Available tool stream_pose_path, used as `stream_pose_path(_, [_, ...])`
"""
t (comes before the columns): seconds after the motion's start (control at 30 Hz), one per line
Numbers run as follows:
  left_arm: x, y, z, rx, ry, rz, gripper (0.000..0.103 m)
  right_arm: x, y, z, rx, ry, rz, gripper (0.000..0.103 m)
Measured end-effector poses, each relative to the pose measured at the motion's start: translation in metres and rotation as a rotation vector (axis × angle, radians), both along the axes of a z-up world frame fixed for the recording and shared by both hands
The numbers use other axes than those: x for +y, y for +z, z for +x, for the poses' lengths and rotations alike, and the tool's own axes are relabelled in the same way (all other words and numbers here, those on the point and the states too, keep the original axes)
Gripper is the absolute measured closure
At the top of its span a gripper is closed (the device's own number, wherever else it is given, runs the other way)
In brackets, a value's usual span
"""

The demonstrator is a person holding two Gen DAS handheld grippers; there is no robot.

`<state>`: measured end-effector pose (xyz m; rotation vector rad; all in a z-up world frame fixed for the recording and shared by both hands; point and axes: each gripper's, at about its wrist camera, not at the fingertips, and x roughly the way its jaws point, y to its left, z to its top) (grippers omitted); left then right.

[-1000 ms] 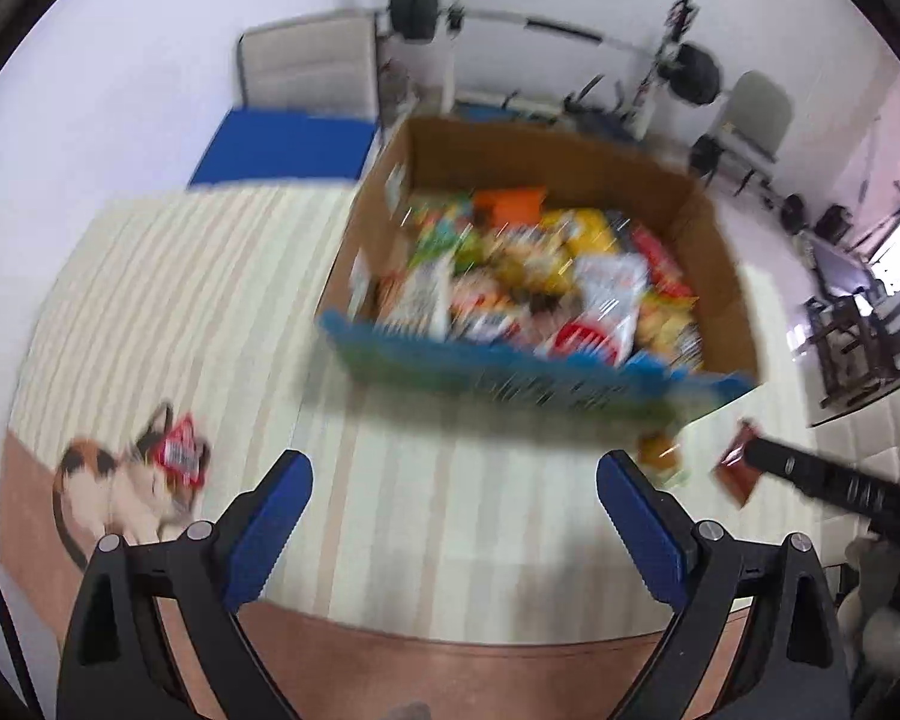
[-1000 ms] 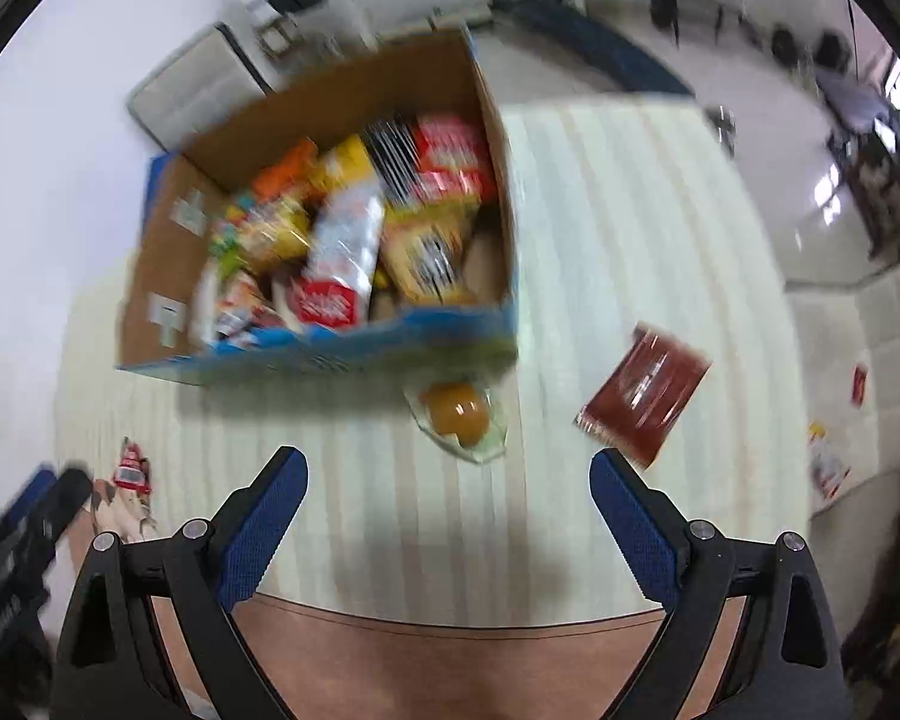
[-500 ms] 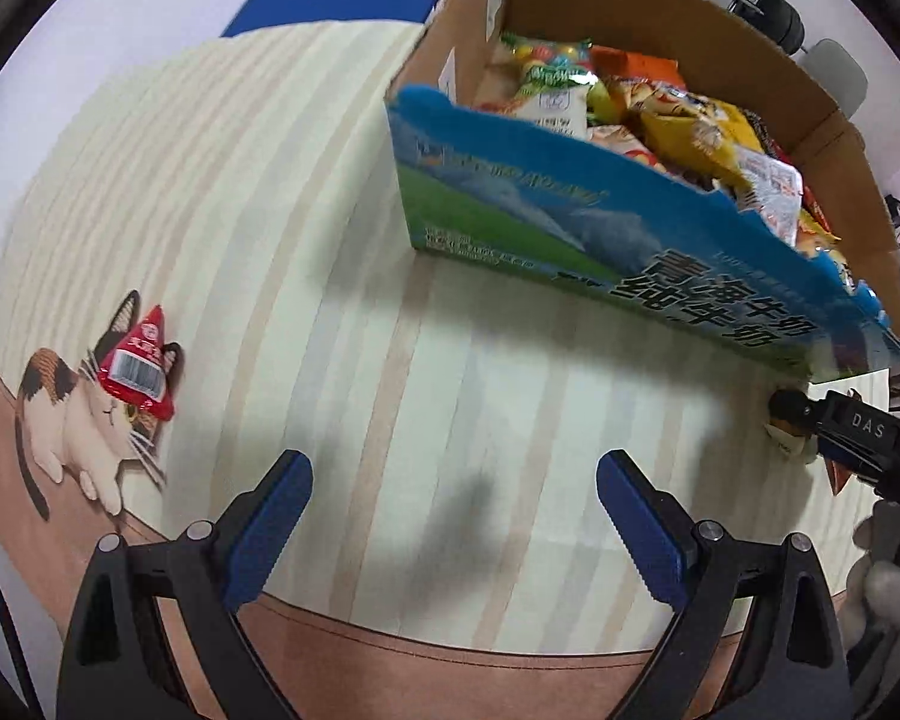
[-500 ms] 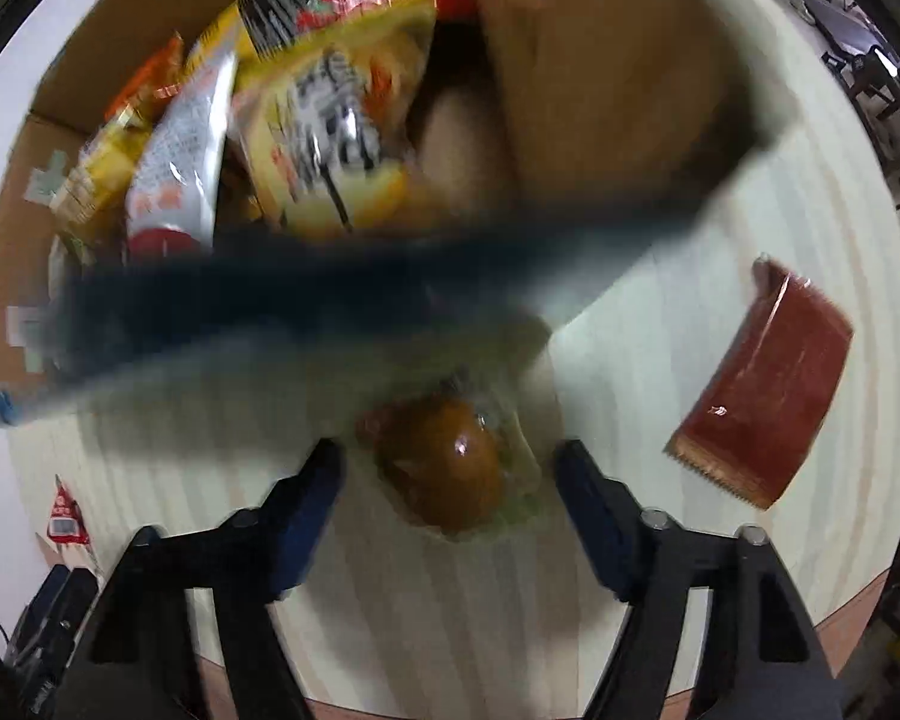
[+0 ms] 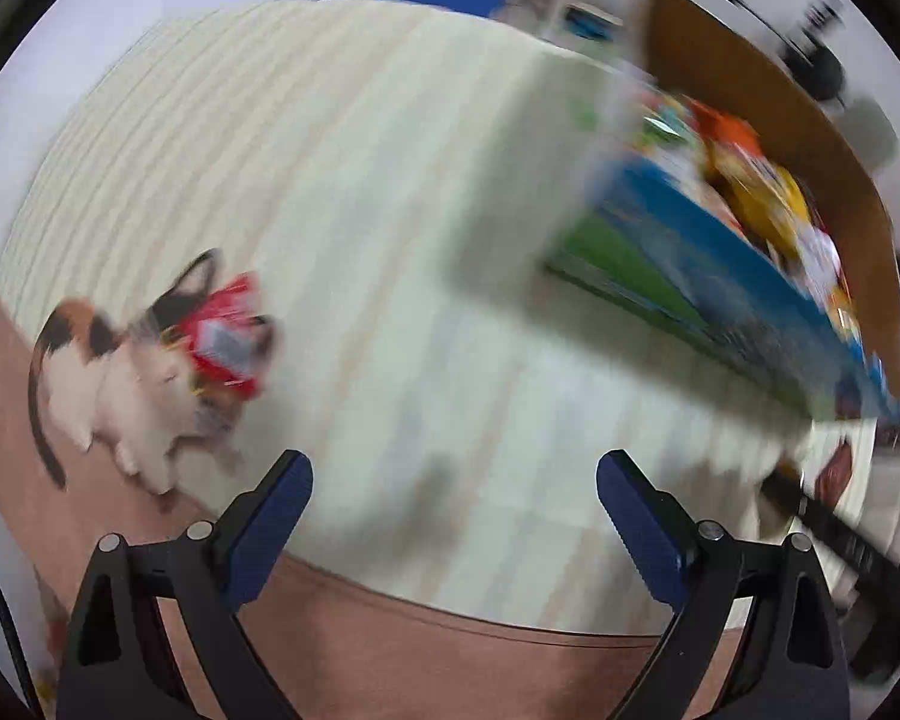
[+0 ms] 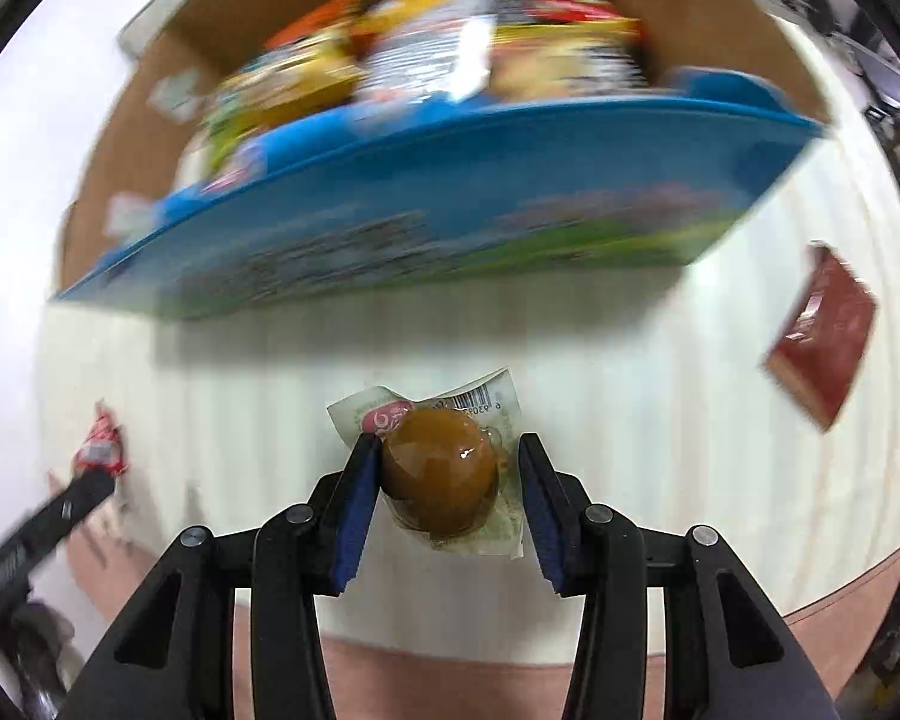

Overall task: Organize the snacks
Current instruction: 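Grasp the braised egg with the right tool while the left tool grasps the red triangle bag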

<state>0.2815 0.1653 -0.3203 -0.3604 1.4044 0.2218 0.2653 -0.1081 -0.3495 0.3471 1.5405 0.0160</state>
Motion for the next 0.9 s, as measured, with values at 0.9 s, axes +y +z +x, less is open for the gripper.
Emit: stream_pose_path(0.9, [0.150, -0.074, 0.055, 0.184, 0.238, -0.102, 0.042, 0.133, -0.014, 0.031, 0.016, 0.143, 0.069, 0.055])
